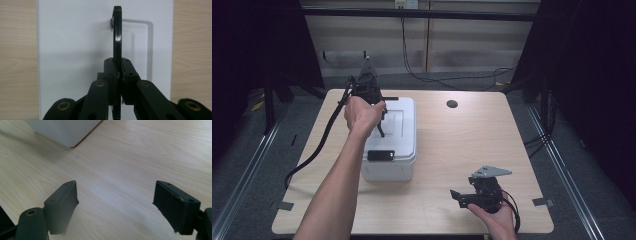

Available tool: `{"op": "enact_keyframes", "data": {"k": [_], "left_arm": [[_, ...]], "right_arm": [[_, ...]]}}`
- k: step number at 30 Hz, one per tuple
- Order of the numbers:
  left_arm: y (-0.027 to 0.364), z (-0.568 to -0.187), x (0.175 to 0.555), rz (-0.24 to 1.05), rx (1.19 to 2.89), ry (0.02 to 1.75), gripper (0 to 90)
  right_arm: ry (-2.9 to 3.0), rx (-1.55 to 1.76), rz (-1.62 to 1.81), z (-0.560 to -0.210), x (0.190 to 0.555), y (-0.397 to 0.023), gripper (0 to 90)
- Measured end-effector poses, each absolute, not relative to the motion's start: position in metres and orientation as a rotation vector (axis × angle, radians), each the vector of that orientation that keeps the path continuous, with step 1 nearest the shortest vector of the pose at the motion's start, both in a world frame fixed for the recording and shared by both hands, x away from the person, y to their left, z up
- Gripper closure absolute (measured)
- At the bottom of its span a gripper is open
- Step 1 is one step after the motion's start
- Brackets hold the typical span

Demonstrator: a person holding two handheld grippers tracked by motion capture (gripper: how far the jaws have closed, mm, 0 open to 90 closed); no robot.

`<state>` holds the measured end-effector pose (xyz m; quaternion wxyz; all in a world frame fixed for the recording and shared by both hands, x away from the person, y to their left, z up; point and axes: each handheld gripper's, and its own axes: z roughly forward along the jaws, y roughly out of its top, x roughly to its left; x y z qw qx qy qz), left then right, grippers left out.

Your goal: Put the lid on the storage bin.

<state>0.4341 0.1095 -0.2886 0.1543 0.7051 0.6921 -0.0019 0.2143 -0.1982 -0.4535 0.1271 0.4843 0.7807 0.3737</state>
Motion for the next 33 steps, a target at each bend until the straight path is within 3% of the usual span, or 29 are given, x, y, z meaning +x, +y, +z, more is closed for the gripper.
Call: {"op": "enact_keyframes", "data": {"k": [33], "left_arm": [[0.101, -0.300, 0.436, -0.029, 2.094, 1.979, 84.7]], "right_arm": [[2.276, 1.410, 1.085, -0.454, 0.214, -0.198, 19.0]]}}
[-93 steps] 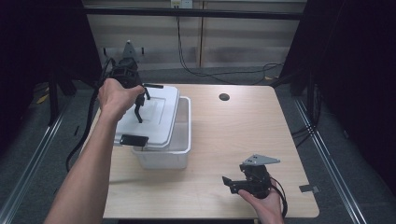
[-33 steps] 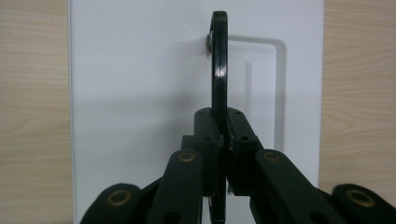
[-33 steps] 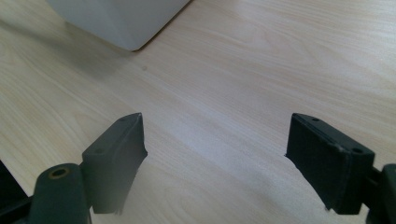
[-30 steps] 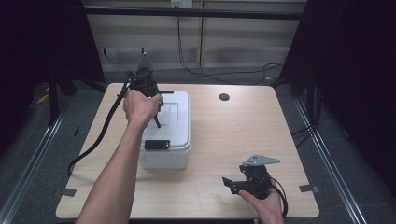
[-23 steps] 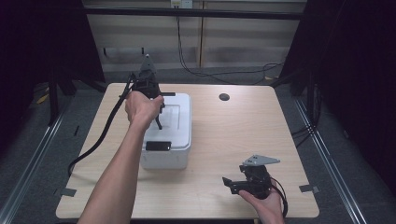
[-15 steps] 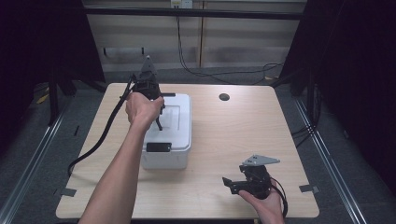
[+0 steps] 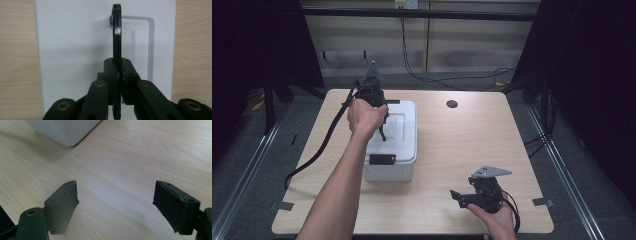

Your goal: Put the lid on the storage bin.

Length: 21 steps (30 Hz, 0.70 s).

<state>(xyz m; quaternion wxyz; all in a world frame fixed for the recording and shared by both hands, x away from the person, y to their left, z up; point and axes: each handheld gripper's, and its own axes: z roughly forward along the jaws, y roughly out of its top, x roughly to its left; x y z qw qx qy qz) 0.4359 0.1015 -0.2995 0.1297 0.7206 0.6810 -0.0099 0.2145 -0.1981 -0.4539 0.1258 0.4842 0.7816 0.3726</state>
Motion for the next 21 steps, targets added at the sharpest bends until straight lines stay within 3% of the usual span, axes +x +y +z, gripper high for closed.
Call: {"op": "enact_keyframes", "data": {"k": [15, 21], "left_arm": [[0.1024, -0.3007, 0.4387, -0.035, 2.142, 1.967, 83.0], [0.1026, -0.3016, 0.4395, -0.018, 2.160, 1.956, 73.7]], "right_arm": [[2.284, 1.411, 1.078, -0.4546, 0.2146, -0.1974, 19.0], [2.288, 1.408, 1.076, -0.4548, 0.2147, -0.1973, 19.0]]}}
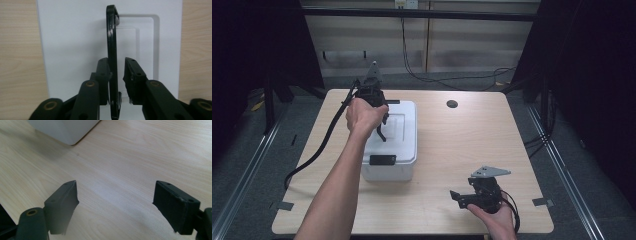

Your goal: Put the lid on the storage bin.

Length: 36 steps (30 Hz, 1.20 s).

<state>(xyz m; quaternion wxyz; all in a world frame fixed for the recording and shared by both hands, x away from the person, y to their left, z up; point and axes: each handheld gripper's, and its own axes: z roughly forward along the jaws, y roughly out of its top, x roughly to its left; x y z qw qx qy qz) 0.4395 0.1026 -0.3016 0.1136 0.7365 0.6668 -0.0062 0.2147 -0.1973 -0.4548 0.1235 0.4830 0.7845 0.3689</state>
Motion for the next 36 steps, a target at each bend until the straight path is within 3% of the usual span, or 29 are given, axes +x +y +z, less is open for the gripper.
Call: {"op": "enact_keyframes", "data": {"k": [13, 24, 31, 36], "left_arm": [[0.114, -0.299, 0.442, -0.027, 2.205, 1.847, 43.9], [0.143, -0.307, 0.445, -0.082, 2.160, 1.796, 31.3], [0.154, -0.293, 0.440, -0.102, 2.155, 1.596, 18.0], [0.170, -0.288, 0.434, -0.037, 2.163, 1.524, 18.4]], "right_arm": [[2.292, 1.409, 1.075, -0.455, 0.215, -0.197, 19.0], [2.291, 1.415, 1.074, -0.455, 0.216, -0.196, 19.0], [2.290, 1.415, 1.074, -0.456, 0.216, -0.196, 19.0], [2.290, 1.415, 1.072, -0.456, 0.216, -0.196, 19.0]]}}
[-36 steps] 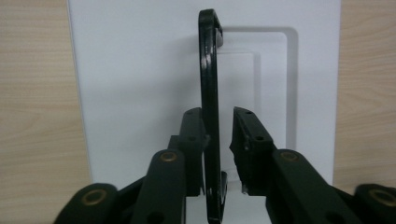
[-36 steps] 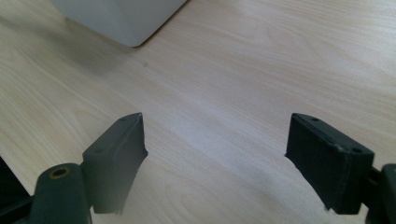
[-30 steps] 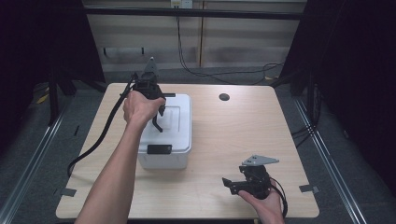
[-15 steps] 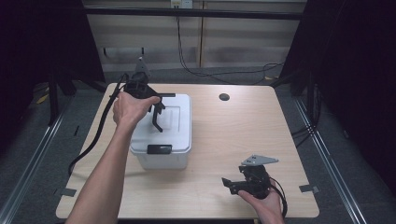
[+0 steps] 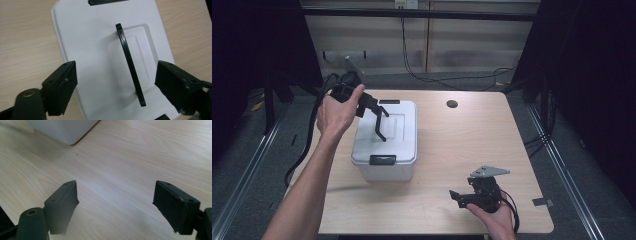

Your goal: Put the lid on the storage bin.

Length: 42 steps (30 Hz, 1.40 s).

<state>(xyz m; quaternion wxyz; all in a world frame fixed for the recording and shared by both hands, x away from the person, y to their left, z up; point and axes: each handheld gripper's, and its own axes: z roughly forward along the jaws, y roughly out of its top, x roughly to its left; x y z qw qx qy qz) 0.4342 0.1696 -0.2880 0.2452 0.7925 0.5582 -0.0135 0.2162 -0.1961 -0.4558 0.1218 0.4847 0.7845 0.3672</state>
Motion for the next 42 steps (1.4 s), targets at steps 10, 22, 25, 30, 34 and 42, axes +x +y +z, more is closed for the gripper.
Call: {"op": "enact_keyframes", "data": {"k": [10, 22, 25, 30, 34, 42], "left_arm": [[0.207, -0.288, 0.422, 0.017, 2.152, 1.392, 16.5], [0.253, -0.304, 0.404, 0.073, 2.107, 1.347, 16.5], [0.261, -0.310, 0.400, 0.077, 2.099, 1.334, 16.5], [0.272, -0.321, 0.392, 0.084, 2.076, 1.311, 16.6], [0.278, -0.330, 0.387, 0.077, 2.050, 1.303, 16.5], [0.286, -0.352, 0.365, 0.142, 2.025, 1.223, 16.6]], "right_arm": [[2.286, 1.421, 1.072, -0.456, 0.217, -0.195, 19.0], [2.286, 1.422, 1.067, -0.457, 0.217, -0.194, 19.0], [2.285, 1.428, 1.065, -0.457, 0.218, -0.195, 19.0], [2.286, 1.420, 1.066, -0.457, 0.218, -0.194, 19.0], [2.283, 1.431, 1.065, -0.457, 0.218, -0.195, 19.0], [2.281, 1.431, 1.067, -0.457, 0.217, -0.195, 19.0]]}}
